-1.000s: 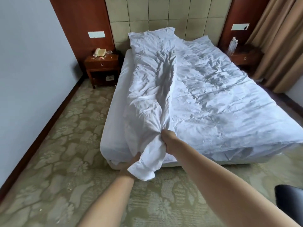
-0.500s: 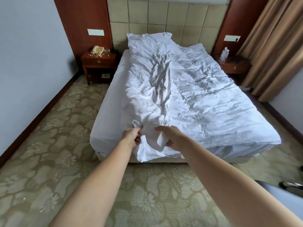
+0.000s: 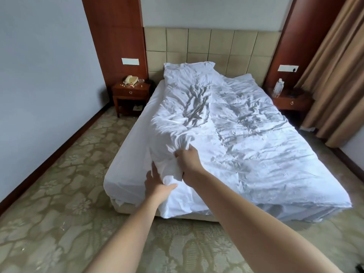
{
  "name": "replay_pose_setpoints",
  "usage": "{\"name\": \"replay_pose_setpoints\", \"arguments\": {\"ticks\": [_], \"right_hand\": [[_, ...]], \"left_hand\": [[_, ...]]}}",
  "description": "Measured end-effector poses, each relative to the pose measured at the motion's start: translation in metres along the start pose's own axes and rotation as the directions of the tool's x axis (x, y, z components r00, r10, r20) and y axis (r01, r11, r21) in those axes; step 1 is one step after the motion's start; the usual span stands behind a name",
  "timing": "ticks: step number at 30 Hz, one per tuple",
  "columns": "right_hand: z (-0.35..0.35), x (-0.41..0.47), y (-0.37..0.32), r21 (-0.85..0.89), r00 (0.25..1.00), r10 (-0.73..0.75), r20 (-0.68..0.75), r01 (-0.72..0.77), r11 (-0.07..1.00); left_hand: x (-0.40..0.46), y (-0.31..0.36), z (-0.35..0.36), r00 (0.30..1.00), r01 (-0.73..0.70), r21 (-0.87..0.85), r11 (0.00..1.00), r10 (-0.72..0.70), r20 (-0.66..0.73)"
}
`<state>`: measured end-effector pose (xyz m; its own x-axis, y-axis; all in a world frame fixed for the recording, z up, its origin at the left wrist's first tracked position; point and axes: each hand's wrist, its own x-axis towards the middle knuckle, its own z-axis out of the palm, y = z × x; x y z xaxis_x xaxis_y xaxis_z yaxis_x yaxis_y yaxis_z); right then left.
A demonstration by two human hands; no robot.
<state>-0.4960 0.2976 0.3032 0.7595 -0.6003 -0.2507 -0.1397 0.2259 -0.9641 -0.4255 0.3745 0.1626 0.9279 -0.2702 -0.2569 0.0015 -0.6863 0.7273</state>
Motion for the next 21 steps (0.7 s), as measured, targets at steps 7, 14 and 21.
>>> {"name": "replay_pose_setpoints", "arguments": {"ticks": [7, 14, 21], "right_hand": [[-0.077, 0.054, -0.019, 0.057, 0.999, -0.031, -0.009, 0.031, 0.998], [-0.141, 0.108, 0.031, 0.502, 0.928, 0.342, -0.149, -0.227, 0.835], [-0.11, 0.088, 0.081, 0.474, 0.893, 0.448, 0.04, -0.412, 0.778]], "left_hand": [[0.026, 0.053, 0.041, 0.985, -0.089, 0.012, 0.996, 0.089, -0.148], [0.025, 0.064, 0.049, 0.968, -0.207, 0.352, 0.913, 0.244, -0.064], [-0.01, 0.068, 0.032, 0.928, -0.318, 0.486, 0.814, 0.372, -0.017]]}}
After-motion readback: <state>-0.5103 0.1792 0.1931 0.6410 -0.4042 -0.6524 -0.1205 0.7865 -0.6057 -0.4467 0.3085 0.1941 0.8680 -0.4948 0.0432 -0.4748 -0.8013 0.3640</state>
